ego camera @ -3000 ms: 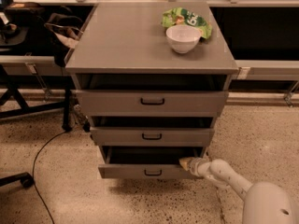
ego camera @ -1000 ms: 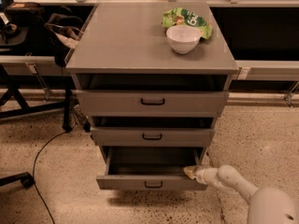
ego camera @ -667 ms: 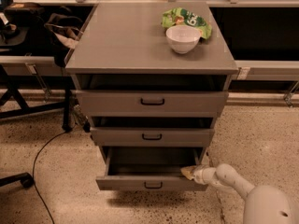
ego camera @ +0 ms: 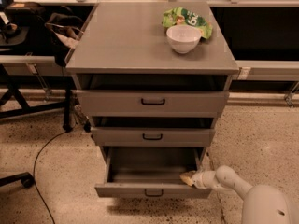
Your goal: Open bottom drawer
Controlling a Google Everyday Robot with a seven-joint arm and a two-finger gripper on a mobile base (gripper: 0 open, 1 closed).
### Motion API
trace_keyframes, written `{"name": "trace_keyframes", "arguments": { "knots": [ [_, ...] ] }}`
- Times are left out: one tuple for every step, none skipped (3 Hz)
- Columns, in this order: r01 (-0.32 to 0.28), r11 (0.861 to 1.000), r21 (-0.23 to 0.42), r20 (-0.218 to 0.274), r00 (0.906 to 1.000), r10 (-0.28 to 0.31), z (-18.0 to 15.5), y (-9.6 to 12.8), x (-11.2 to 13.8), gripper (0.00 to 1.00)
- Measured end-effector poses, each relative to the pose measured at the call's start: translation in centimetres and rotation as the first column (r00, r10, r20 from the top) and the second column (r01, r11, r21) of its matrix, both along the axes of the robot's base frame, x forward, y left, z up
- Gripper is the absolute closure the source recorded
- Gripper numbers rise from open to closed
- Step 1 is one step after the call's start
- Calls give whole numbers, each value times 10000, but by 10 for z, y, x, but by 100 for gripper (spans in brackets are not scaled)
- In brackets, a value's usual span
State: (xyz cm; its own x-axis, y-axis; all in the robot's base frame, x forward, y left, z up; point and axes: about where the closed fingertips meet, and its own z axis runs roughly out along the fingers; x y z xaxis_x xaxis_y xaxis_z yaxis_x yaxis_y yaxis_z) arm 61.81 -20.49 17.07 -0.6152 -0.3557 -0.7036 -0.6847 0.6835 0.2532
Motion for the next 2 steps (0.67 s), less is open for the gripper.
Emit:
{"name": "trace_keyframes", "arguments": {
  "knots": [
    [-841, 9965, 32, -221, 9962, 841, -8, 2, -25, 100],
    [-841, 9965, 32, -221, 9962, 841, -6, 2, -25, 100]
  ]
}}
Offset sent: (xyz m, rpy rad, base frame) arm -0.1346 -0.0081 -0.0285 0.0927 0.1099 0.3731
